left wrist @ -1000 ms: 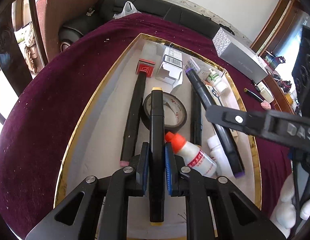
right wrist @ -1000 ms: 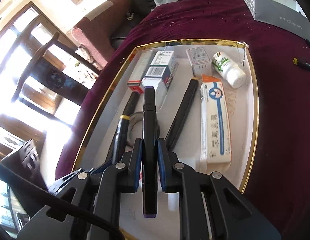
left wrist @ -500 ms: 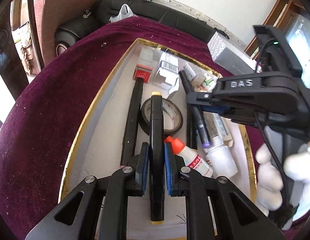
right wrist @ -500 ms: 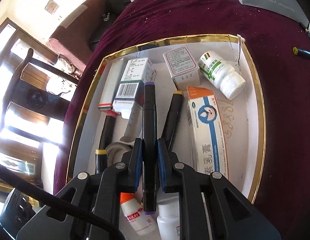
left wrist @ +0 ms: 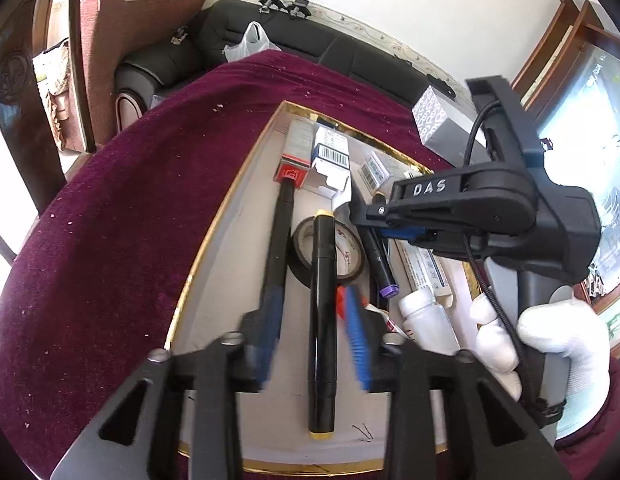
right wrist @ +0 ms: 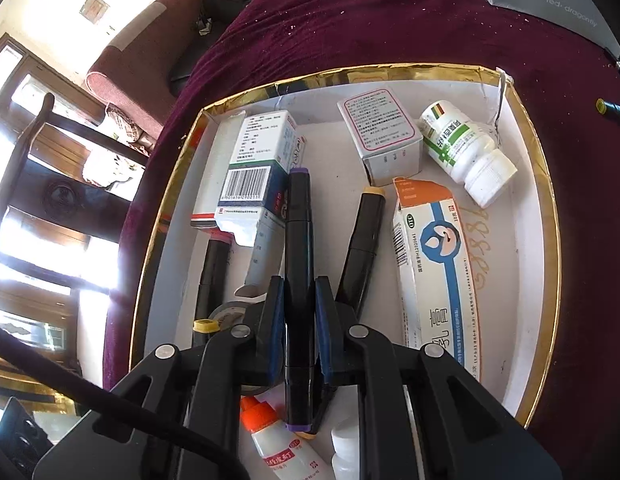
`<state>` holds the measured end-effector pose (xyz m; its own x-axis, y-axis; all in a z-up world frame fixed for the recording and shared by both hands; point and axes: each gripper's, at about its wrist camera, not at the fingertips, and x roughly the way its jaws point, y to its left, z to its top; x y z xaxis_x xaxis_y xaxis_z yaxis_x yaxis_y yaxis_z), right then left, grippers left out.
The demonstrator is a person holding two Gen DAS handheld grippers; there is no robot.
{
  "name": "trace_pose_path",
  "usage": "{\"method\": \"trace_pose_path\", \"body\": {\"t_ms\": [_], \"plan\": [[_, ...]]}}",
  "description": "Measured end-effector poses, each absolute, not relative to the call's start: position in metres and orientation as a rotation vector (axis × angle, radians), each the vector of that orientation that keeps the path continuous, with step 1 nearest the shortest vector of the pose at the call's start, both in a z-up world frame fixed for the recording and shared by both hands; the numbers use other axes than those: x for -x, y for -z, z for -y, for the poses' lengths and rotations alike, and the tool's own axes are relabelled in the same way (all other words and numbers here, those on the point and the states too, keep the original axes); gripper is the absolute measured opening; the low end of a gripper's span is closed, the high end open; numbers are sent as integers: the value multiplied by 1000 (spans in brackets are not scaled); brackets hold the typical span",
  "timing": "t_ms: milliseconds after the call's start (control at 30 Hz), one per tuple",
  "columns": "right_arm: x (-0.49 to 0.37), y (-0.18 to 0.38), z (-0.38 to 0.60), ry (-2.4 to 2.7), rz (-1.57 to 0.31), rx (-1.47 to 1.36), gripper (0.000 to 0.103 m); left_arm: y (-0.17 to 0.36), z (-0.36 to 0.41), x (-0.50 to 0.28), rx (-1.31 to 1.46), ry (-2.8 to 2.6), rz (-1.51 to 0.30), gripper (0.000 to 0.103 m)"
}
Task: Organize objects
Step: 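Lower both markers into the tray and open both grippers, then move the right gripper to the pink plush toy and grasp it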
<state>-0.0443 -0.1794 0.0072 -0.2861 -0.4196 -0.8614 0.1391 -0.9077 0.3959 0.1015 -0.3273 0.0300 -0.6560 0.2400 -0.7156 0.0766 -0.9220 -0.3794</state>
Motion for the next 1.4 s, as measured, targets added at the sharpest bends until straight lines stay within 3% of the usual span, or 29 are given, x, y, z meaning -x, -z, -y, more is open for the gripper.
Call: {"method": "trace_pose_path", "body": {"t_ms": [467,633,867,1000,1400], "plan": [[39,-7,191,2283,266,-1605,16,-52,325,-117,1201,-2820,506,43],[31,-19,185,2269,282,-1549,35,-60,320,-123,1204,-2855,476,43],[7,-51,171,2284,256,-1412,37,-77,299,-134,1183,-2880,384,43],[-5,-67,143,2314,288,-1349,45,-89,277,-139,1163,-2890,297,43],[-14,-81,-2,2503,475,-1312,46,-104,187,-137,1138,-2812,16,48]]}}
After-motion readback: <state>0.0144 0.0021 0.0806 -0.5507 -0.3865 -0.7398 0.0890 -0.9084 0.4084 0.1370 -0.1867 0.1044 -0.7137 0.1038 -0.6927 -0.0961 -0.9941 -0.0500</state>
